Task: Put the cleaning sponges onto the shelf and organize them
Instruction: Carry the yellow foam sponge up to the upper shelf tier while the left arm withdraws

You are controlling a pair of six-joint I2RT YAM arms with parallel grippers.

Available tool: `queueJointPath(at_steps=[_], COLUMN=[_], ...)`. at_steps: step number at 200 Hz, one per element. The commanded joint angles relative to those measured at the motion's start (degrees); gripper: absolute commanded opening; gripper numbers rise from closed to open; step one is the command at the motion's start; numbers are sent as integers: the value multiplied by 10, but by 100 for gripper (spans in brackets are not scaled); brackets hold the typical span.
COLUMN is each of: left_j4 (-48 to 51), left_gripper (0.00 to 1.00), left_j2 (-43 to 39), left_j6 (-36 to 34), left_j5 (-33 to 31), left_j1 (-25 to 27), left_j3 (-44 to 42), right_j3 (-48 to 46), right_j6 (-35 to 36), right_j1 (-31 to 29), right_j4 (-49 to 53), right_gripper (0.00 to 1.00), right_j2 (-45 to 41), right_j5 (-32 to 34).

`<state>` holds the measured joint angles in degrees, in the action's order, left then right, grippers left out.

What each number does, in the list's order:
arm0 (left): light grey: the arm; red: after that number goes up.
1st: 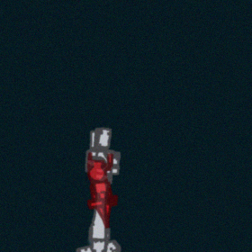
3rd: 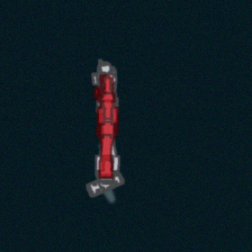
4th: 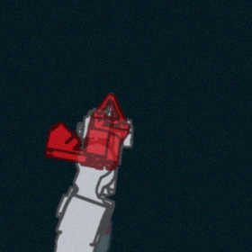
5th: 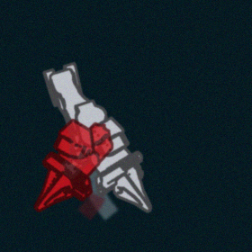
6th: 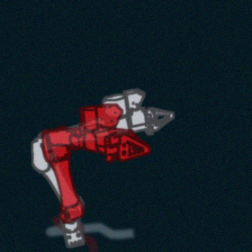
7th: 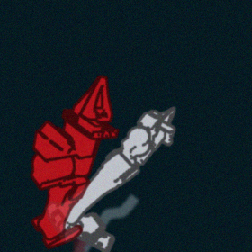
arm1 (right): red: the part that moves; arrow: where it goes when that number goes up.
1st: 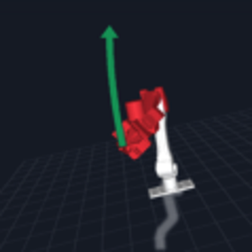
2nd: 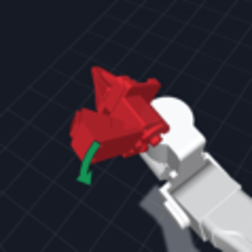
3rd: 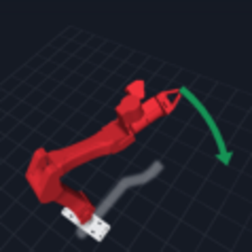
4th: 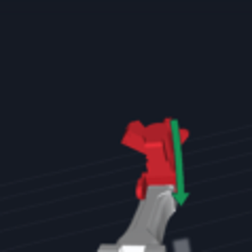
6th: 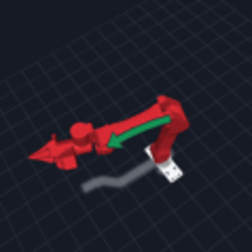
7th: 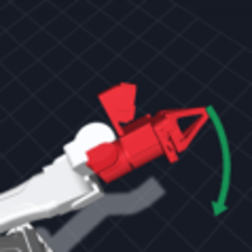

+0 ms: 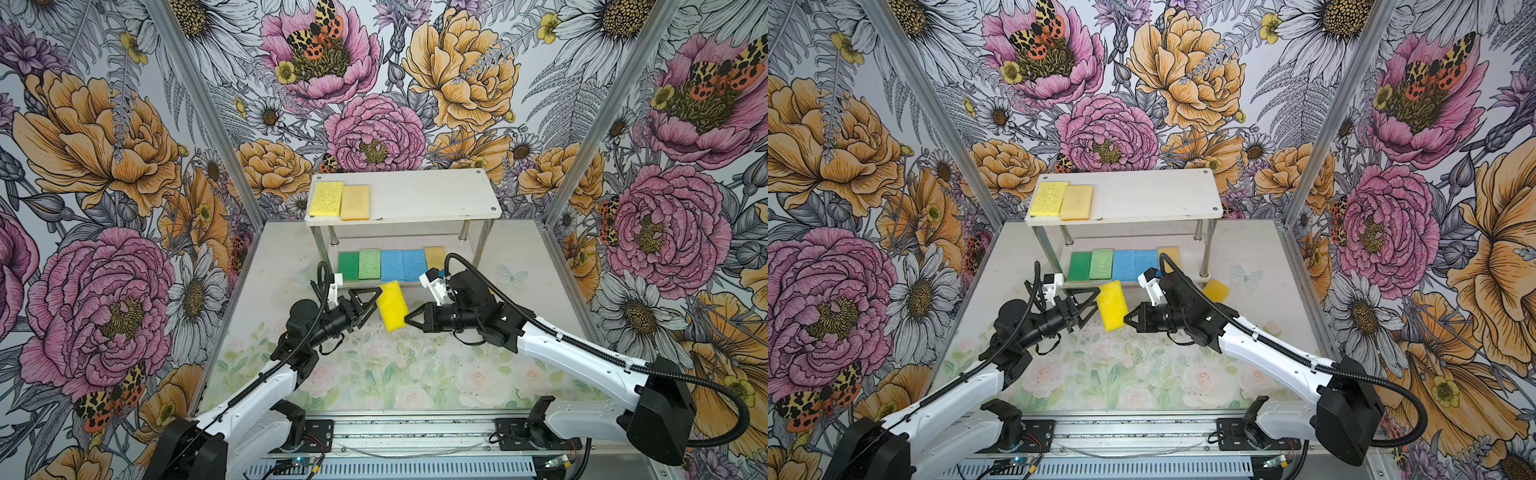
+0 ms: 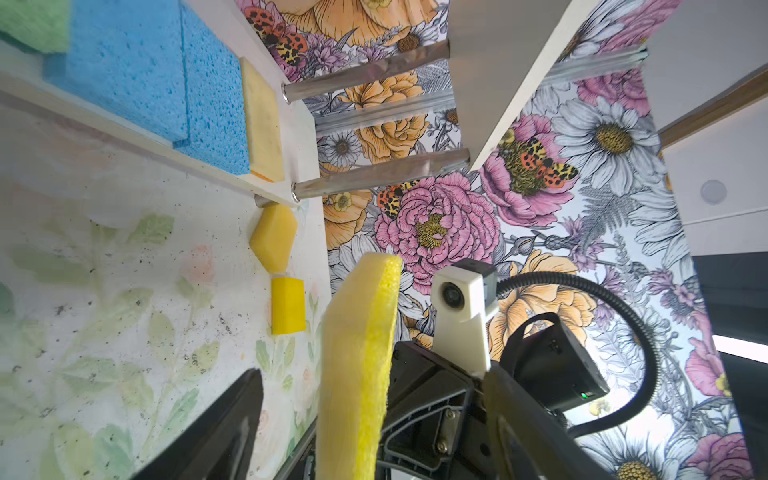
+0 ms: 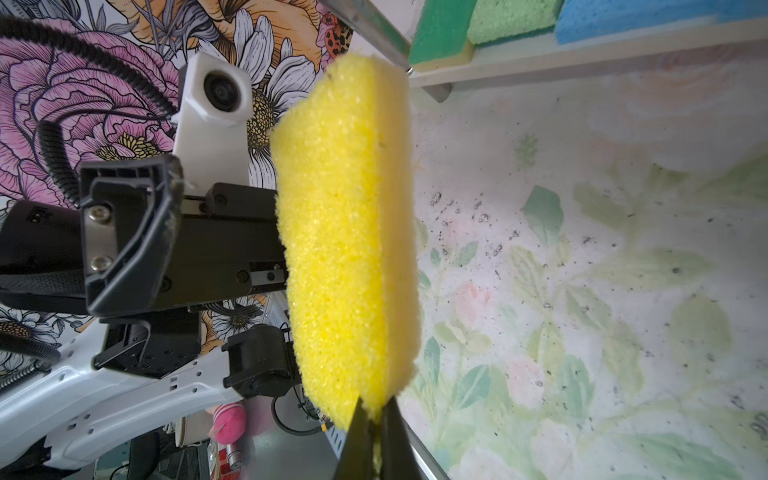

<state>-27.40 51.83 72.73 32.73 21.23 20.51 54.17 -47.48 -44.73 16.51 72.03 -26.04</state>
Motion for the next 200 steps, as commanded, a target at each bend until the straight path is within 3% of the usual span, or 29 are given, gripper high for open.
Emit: queueJointPath(at_steps=[1,40,66,90,125,200], left_j4=[114,352,446,471,568,679], left_gripper=[99,99,99,99,99,99], left_j2=[-78,-224,-284,-284,-264,-225], left_j6=[-35,-100,-128,-147,-248,-403], left_j5=[37,22,-3,-4,-37,-118], left_j1=[-42,-135,-167,-167,-167,-160], left_j3=[29,54,54,54,111,203], right_j3=[60,166,248,330,434,591], right_j6=[34,76,97,100,79,47], right_j1=[-2,5,16,46,95,117], right_j4=[37,98,128,146,150,150], right_gripper=[3,3,3,3,2,2], right_j2=[-5,19,41,71,127,264], right_j5=[23,31,36,34,34,12])
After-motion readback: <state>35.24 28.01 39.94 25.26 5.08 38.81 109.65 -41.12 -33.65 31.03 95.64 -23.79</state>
